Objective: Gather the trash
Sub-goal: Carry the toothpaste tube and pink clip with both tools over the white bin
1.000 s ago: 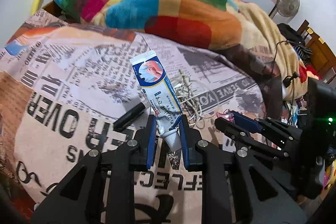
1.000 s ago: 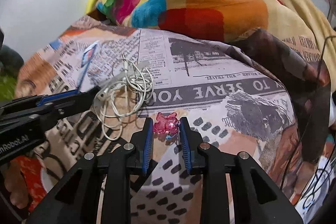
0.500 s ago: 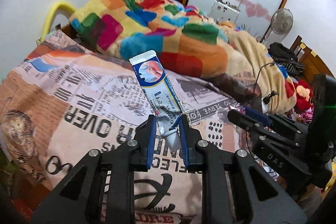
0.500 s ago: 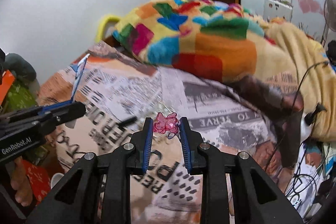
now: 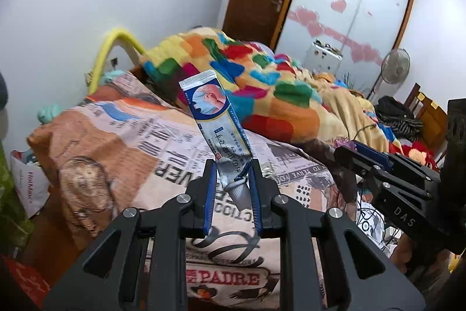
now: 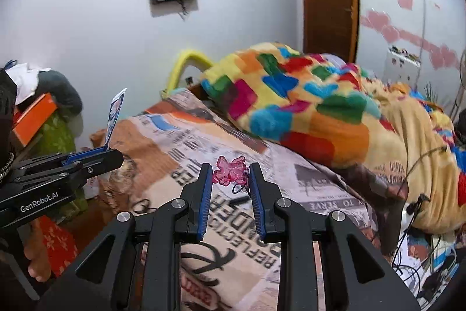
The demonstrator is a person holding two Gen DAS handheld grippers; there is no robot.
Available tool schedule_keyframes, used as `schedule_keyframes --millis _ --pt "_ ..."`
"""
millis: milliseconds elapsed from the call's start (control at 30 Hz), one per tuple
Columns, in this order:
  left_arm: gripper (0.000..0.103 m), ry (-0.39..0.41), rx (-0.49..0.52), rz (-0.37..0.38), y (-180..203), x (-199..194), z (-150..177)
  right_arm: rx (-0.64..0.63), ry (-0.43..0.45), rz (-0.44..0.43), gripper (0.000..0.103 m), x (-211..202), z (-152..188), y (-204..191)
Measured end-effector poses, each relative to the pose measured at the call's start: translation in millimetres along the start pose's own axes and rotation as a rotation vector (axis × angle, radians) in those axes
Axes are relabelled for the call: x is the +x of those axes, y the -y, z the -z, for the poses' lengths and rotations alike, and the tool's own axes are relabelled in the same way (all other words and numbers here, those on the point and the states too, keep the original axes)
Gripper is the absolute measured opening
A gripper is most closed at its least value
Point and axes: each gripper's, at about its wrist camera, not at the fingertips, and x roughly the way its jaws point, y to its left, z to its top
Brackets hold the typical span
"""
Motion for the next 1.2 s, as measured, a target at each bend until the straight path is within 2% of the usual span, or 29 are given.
schedule_keyframes --millis 367,600,867,1200 --pt "0.021 0.079 -0.065 -0.078 -66 -85 16 -0.069 0.049 -0.100 0.023 -21 -8 -88" --pt "0.021 0.109 -0.107 -0.168 -122 -141 36 -0.114 0.057 -0.194 0.023 -21 -5 -153" --pt "0.021 0.128 -0.161 -0.268 -181 -192 68 -0.196 0.041 -0.319 0.023 -15 3 -235" --pt "0.021 0.102 -0.274 -0.351 -251 -227 120 -0.288 -0.040 -0.441 0.023 3 27 -318"
